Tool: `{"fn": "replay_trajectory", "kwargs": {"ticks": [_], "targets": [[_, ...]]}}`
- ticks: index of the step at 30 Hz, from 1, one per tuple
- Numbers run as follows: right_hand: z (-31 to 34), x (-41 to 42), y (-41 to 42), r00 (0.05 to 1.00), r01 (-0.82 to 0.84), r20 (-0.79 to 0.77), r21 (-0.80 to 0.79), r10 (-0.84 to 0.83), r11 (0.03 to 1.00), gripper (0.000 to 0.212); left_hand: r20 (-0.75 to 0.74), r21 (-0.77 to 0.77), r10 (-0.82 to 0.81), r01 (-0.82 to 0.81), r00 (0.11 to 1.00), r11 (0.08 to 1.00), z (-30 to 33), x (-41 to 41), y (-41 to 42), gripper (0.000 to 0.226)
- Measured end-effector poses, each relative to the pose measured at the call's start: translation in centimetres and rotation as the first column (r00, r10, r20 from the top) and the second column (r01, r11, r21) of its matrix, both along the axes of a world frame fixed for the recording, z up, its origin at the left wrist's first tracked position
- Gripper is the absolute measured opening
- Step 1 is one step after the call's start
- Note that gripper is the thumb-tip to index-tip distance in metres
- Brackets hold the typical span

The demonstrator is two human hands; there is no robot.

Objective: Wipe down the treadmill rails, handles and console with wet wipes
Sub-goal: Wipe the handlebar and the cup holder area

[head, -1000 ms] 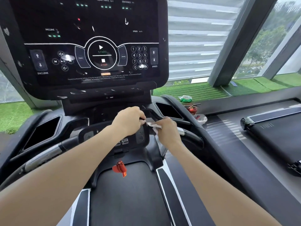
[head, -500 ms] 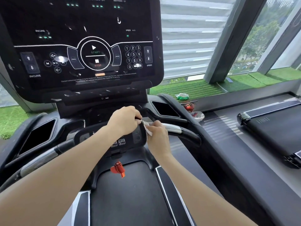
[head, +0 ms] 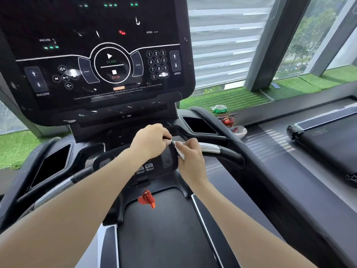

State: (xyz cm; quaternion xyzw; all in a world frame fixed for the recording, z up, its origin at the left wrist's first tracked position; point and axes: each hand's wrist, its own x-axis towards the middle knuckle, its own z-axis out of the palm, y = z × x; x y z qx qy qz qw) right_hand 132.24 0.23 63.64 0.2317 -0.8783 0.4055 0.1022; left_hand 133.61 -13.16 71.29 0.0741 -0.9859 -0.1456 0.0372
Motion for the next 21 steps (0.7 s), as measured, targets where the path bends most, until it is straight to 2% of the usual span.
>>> {"fn": "replay_trajectory", "kwargs": {"ticks": [3, 6, 8, 13, 17, 21], "targets": [[-0.5, 0.3, 0.7, 0.993, -0.114, 0.011, -0.038, 0.114, 0.993, 0.042, 0.004, 0.000, -0.002, 0.002, 1.000, 1.000, 0.0, -0.1, -0.1, 0.022], [-0.3, 0.4, 1.4, 0.980, -0.162, 0.097, -0.133, 0.176, 0.978, 0.038, 0.013, -0.002, -0.002, 0.002, 1.000, 1.000, 0.1, -0.1, -0.1, 0.022], [-0.4, 0.5, 1.2, 0.982, -0.129, 0.108, -0.196, 0.152, 0.972, 0.027, 0.011, -0.002, -0.003, 0.003, 1.000, 1.000, 0.2, 0.0, 0.0, 0.022], [-1.3, 0.4, 0.3, 1.000, -0.016, -0.005, -0.241, 0.015, 0.970, 0.017, 0.019, -0.003, 0.000, 0.000, 1.000, 1.000, 0.3, 0.1, 0.1, 0.022], [-1.5, 0.2, 0.1, 0.995, 0.028, -0.085, -0.205, -0.047, 0.978, 0.012, 0.018, 0.005, 0.006, -0.006, 1.000, 1.000, 0.4, 0.2, 0.2, 0.021], [-1.4, 0.0, 0.2, 0.991, 0.028, -0.127, -0.060, -0.036, 0.998, 0.013, 0.019, 0.003, 0.012, -0.012, 1.000, 1.000, 0.5, 0.2, 0.3, 0.021]]}}
